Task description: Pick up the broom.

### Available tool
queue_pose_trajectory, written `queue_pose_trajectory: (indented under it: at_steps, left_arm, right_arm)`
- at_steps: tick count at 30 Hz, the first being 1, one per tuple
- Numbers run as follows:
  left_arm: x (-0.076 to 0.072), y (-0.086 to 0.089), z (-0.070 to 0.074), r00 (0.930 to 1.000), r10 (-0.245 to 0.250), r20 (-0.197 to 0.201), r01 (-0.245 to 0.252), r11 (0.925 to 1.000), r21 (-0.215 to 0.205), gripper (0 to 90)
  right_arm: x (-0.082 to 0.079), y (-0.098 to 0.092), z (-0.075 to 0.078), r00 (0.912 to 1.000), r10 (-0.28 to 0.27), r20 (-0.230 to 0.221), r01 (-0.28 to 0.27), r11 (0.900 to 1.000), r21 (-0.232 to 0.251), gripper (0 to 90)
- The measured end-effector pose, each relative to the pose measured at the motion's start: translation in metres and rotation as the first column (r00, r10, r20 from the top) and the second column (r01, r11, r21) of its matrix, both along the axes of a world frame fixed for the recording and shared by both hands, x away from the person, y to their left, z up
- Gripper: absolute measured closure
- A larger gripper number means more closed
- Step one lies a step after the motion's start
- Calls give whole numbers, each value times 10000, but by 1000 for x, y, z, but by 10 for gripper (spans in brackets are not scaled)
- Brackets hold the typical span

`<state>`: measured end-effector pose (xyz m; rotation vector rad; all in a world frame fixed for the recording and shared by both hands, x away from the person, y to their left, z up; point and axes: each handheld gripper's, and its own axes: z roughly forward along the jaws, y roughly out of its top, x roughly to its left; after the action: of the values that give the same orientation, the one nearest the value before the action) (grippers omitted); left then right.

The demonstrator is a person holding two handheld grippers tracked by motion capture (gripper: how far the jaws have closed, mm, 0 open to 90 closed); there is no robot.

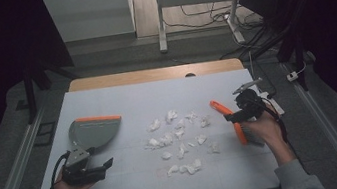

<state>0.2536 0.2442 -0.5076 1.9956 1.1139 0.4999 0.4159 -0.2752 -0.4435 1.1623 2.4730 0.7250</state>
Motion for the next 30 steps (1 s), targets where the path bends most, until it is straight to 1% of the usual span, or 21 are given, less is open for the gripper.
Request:
queue_pose_trajectory:
  at_steps: [3, 6, 7, 12, 16, 17, 20, 23, 24, 26, 27, 28, 30]
  left_arm:
    - [0, 0, 0, 10000, -9, 11, 9, 10000, 16, 210]
    - [-1, 1, 0, 10000, 0, 35, 0, 10000, 15, 210]
    - [-1, 1, 0, 10000, 7, 30, -7, 10000, 17, 210]
    - [-1, 1, -1, 10000, -25, 14, 25, 10000, 46, 210]
    - [0, 0, -1, 10000, -37, -3, 37, 10000, 83, 210]
    - [0, 0, -1, 10000, -37, -9, 37, 10000, 86, 209]
    - [-1, 1, -1, 10000, -8, -3, 8, 10000, 75, 209]
    - [-1, 1, -1, 10000, -1, 4, 1, 10000, 72, 210]
    - [-1, 1, -1, 10000, -1, 4, 1, 10000, 72, 210]
    - [-1, 1, -1, 10000, -37, -14, 37, 9999, 97, 210]
    - [-1, 1, -1, 10000, -30, -12, 30, 9999, 109, 209]
    - [0, 1, -1, 10000, -31, -17, 31, 9999, 104, 209]
    - [0, 1, -1, 10000, -16, -7, 16, 10000, 91, 210]
  right_arm:
    - [13, 0, -5, 9989, -214, -414, 204, 9995, -233, 263]
    - [23, 1, -11, 9955, -418, -845, 374, 9979, -532, 270]
    - [26, 1, -13, 9945, -494, -925, 438, 9971, -621, 279]
    - [37, -4, -25, 9854, -832, -1485, 692, 9928, -976, 312]
    - [42, -7, -33, 9773, -977, -1882, 788, 9913, -1054, 356]
    - [44, -7, -34, 9760, -984, -1944, 789, 9913, -1052, 374]
    - [47, -6, -37, 9757, -988, -1955, 774, 9904, -1142, 426]
    - [49, -3, -41, 9732, -1020, -2059, 731, 9870, -1433, 460]
    - [49, -3, -42, 9723, -1025, -2102, 733, 9871, -1426, 477]
    - [50, -3, -43, 9691, -1059, -2226, 756, 9872, -1403, 522]
    - [50, -3, -44, 9693, -1013, -2241, 686, 9864, -1491, 566]
    - [51, -3, -44, 9669, -1022, -2336, 678, 9862, -1508, 605]
    - [51, -2, -45, 9654, -940, -2432, 581, 9869, -1507, 632]
